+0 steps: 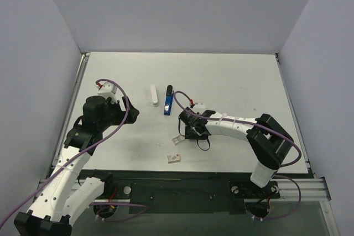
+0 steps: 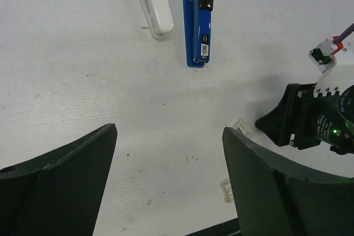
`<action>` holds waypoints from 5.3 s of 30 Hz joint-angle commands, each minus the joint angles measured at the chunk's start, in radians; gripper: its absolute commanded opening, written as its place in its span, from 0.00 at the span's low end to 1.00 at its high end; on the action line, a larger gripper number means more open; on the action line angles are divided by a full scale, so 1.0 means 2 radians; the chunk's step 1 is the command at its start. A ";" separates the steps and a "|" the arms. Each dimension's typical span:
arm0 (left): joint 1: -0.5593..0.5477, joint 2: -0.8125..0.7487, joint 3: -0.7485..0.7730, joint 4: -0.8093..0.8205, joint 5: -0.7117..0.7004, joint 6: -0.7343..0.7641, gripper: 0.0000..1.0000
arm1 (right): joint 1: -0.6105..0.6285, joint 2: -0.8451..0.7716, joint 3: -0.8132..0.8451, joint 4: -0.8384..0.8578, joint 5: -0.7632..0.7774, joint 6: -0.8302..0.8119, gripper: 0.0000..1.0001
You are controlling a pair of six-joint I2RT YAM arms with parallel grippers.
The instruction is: Unload the staples from the stapler
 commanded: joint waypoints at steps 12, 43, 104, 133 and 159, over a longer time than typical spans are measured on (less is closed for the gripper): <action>0.003 -0.009 0.004 0.020 0.006 0.005 0.88 | -0.004 0.019 0.025 -0.025 0.004 0.006 0.17; 0.005 -0.008 0.004 0.020 0.006 0.005 0.88 | 0.046 -0.008 0.100 -0.034 -0.020 -0.133 0.05; 0.009 0.002 0.004 0.022 0.015 0.006 0.88 | 0.062 -0.025 0.082 0.008 -0.063 -0.184 0.30; -0.240 0.069 -0.117 0.022 -0.127 -0.167 0.00 | 0.008 -0.049 0.013 0.035 -0.085 -0.130 0.31; -0.310 0.154 -0.160 0.129 -0.110 -0.218 0.00 | -0.004 0.002 0.022 0.059 -0.118 -0.118 0.26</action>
